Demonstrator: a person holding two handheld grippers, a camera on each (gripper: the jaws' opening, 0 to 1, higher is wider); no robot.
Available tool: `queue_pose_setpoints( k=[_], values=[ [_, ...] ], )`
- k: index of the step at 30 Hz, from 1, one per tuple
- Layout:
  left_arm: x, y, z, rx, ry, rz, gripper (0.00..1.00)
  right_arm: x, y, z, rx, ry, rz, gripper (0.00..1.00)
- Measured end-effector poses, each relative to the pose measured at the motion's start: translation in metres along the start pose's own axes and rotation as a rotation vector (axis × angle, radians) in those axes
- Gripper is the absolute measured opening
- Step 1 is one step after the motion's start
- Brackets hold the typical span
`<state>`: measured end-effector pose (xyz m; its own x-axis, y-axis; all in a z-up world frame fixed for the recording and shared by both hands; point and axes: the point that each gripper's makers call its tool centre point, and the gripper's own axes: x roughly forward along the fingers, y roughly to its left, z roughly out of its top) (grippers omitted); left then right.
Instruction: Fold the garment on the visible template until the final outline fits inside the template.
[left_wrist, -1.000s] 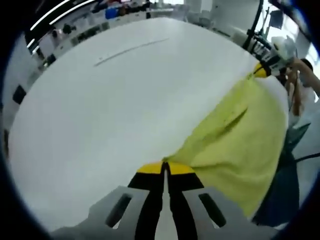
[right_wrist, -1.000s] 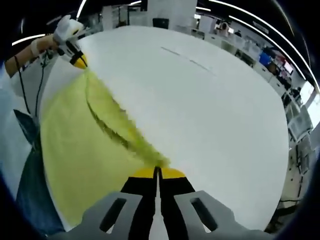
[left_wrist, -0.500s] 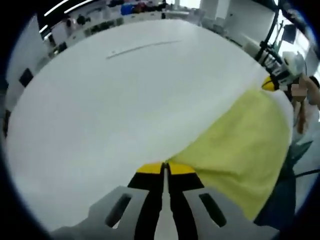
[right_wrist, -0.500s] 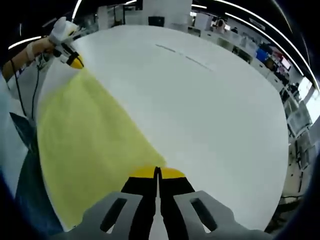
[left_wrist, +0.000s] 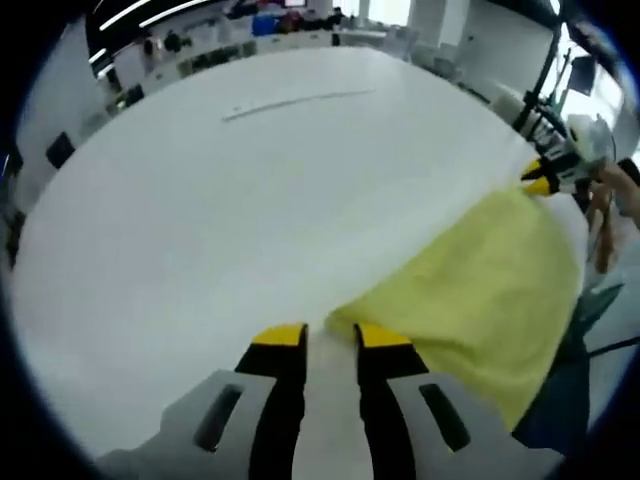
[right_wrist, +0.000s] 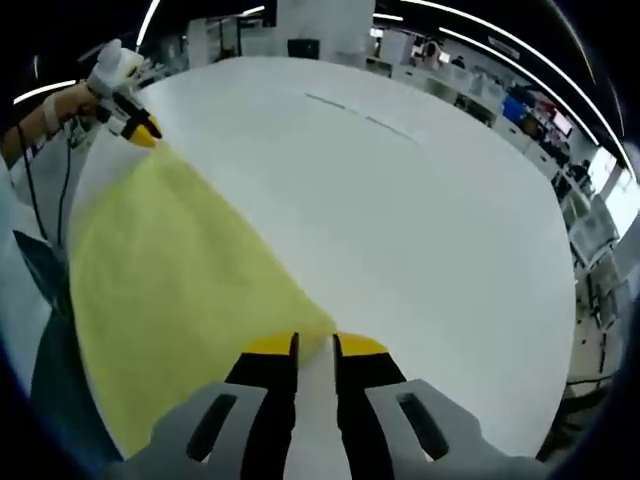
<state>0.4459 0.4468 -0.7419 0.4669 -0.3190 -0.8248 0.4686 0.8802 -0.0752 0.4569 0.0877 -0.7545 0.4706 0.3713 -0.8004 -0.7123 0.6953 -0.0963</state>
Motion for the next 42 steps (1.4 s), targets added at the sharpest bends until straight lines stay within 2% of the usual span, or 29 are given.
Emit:
queue_pose_setpoints(
  k=[2,6,9,14,20,25,27,30,36,42],
  values=[
    [0.001,-0.003,0.001,-0.011,-0.006,-0.022,0.16,0.002,-0.004,0.0,0.018,-0.001,-0.007,0.15],
    [0.007,-0.003,-0.003,-0.01,0.014,-0.02,0.16,0.006,-0.008,0.0,0.039,-0.004,-0.012,0.14],
    [0.01,-0.005,-0.002,-0.023,0.009,-0.034,0.15,0.01,-0.007,0.002,0.053,-0.004,-0.001,0.13],
    [0.015,-0.003,-0.006,-0.007,0.046,-0.02,0.15,0.014,-0.004,-0.001,0.043,0.011,0.013,0.11],
    [0.018,-0.003,-0.008,-0.013,0.058,-0.03,0.13,0.015,0.001,-0.001,0.046,0.012,0.038,0.06],
    [0.02,-0.005,-0.011,-0.015,0.08,-0.03,0.07,0.014,0.001,-0.001,0.066,0.014,0.036,0.04],
    [0.019,-0.008,-0.009,-0.026,0.071,-0.041,0.02,0.011,0.0,0.001,0.041,0.01,0.016,0.03],
    [0.018,-0.006,-0.008,-0.028,0.066,-0.036,0.01,0.005,-0.003,0.003,0.06,-0.001,0.007,0.03],
    [0.014,-0.005,-0.007,-0.04,0.057,-0.034,0.0,-0.011,-0.007,0.013,0.081,-0.043,-0.013,0.03],
    [0.011,-0.003,-0.005,-0.052,0.04,-0.026,0.0,-0.02,-0.008,0.019,0.065,-0.066,-0.036,0.03]
  ],
)
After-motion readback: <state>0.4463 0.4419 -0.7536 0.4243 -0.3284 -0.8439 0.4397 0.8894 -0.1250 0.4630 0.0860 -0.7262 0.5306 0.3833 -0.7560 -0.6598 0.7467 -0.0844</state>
